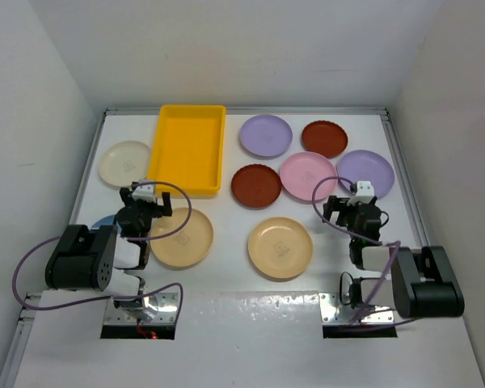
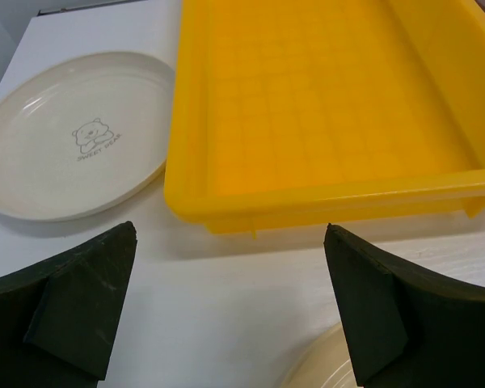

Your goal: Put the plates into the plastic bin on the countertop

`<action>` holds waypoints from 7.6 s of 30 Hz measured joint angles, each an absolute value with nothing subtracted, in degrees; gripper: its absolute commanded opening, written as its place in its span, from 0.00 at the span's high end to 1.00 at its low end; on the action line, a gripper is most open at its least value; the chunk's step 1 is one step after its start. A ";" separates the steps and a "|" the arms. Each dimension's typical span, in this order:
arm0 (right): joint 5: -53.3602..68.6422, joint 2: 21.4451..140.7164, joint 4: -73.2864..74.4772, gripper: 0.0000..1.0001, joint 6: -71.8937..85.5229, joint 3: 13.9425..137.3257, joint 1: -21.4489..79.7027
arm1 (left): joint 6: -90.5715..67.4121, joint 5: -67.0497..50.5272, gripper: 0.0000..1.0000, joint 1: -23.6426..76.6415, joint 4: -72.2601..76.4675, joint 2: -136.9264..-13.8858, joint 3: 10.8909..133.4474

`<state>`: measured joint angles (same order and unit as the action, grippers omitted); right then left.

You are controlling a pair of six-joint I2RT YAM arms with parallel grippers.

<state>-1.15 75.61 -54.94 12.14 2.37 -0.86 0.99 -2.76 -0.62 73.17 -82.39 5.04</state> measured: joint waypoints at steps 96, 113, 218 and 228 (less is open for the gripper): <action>-0.69 86.83 24.14 0.40 17.41 55.40 24.88 | 27.99 -37.54 1.00 -35.44 -55.59 -95.55 96.29; -4.32 88.16 24.08 0.35 23.97 45.19 18.09 | 1.80 -15.35 1.00 -4.75 -34.50 -126.50 108.01; -11.40 150.21 11.90 0.71 46.48 129.75 38.00 | 4.67 -17.17 0.51 -23.57 -34.13 -109.38 90.43; -12.01 150.19 8.95 0.67 41.82 128.68 38.50 | 5.37 -16.71 0.47 -23.73 -34.13 -109.38 90.43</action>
<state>-12.01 150.19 8.95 41.82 128.68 38.50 5.37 -16.71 -23.73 -34.13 -109.38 90.43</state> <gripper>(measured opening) 0.321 0.534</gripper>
